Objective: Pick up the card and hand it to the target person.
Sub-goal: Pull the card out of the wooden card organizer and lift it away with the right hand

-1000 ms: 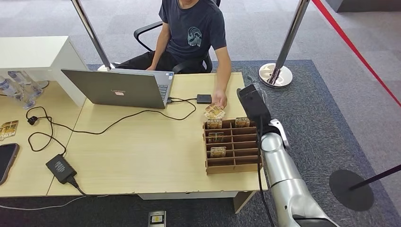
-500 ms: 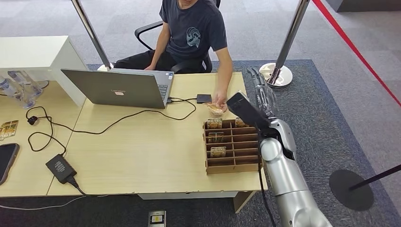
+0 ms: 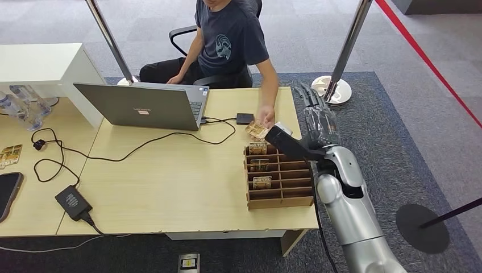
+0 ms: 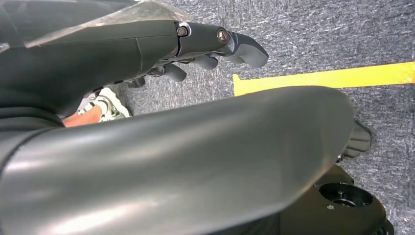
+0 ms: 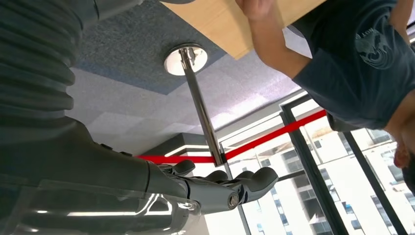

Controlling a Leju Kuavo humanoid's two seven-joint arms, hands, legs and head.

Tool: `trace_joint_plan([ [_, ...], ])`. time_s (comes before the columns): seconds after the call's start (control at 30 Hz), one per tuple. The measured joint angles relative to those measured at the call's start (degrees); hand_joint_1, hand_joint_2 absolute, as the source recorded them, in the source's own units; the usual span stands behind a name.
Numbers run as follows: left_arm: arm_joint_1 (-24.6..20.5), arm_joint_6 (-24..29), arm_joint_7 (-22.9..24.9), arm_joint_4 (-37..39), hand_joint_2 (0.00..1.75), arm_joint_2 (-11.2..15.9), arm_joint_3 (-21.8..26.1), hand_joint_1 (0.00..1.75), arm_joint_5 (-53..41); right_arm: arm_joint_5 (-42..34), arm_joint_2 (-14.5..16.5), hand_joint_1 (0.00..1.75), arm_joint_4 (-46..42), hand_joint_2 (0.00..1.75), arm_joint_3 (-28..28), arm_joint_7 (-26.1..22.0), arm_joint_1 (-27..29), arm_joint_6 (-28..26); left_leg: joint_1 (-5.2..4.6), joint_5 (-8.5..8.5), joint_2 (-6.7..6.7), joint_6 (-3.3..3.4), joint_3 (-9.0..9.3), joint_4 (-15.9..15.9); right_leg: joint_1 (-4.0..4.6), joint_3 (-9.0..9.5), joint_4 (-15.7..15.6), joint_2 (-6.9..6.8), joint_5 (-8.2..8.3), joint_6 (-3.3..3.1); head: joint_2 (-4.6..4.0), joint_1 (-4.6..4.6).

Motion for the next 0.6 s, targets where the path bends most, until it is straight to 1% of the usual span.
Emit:
trace_joint_plan([
  [0.27, 0.0, 0.0, 0.2, 0.0, 0.0, 0.0, 0.0, 0.0, 0.3, -1.9, -0.1, 0.0, 5.0, 1.75, 0.9, 0.3, -0.6, -1.0, 0.0, 0.01, -0.01, 0.01, -0.02, 0.0, 0.0, -0.01, 0.0, 0.0, 0.02, 0.02, 0.01, -0.01],
  [0.33, 0.0, 0.0, 0.2, 0.0, 0.0, 0.0, 0.0, 0.0, 0.2, -2.6, -0.2, 0.05, 6.4, 1.75, 0.8, 0.1, -0.5, -1.4, 0.0, 0.01, 0.0, 0.01, -0.02, 0.0, 0.0, -0.01, 0.0, 0.0, 0.02, 0.03, 0.01, -0.01],
  [0.37, 0.0, 0.0, 0.2, 0.0, 0.0, 0.0, 0.0, 0.0, 0.2, -2.8, -0.2, 0.13, 7.0, 1.75, 0.8, 0.1, -0.5, -1.6, -0.01, 0.01, -0.01, 0.01, -0.02, 0.0, 0.0, -0.01, 0.0, 0.0, 0.02, 0.03, 0.0, 0.0],
  [0.43, 0.0, 0.0, 0.2, 0.0, 0.0, 0.0, 0.0, 0.0, 0.1, -3.0, -0.3, 0.5, 7.7, 1.75, 0.8, 0.1, -0.4, -1.8, -0.01, 0.01, -0.01, 0.02, -0.01, 0.0, 0.0, -0.01, 0.0, 0.0, 0.02, 0.03, 0.0, 0.01],
  [0.5, 0.0, 0.0, 0.2, 0.0, 0.0, 0.0, 0.0, 0.0, 0.1, -3.0, -0.4, 0.97, 8.1, 1.75, 0.8, 0.1, -0.2, -1.9, 0.0, 0.01, 0.0, 0.01, -0.01, 0.0, 0.0, -0.02, 0.0, 0.0, 0.02, 0.03, 0.01, 0.0],
  [0.57, 0.0, 0.0, 0.2, 0.0, 0.0, 0.0, 0.0, 0.0, 0.0, -3.0, -0.5, 1.2, 8.2, 1.75, 0.7, 0.1, 0.0, -1.9, 0.0, 0.01, 0.0, 0.01, -0.01, 0.0, 0.0, -0.02, 0.0, 0.0, 0.02, 0.03, 0.02, 0.0],
  [0.6, 0.0, 0.0, 0.2, 0.0, 0.0, 0.0, 0.0, 0.0, 0.0, -2.9, -0.5, 1.24, 8.2, 1.75, 0.7, 0.1, 0.0, -1.9, 0.0, 0.01, 0.0, 0.01, -0.01, 0.0, 0.0, -0.02, 0.0, 0.0, 0.02, 0.03, 0.02, 0.0],
])
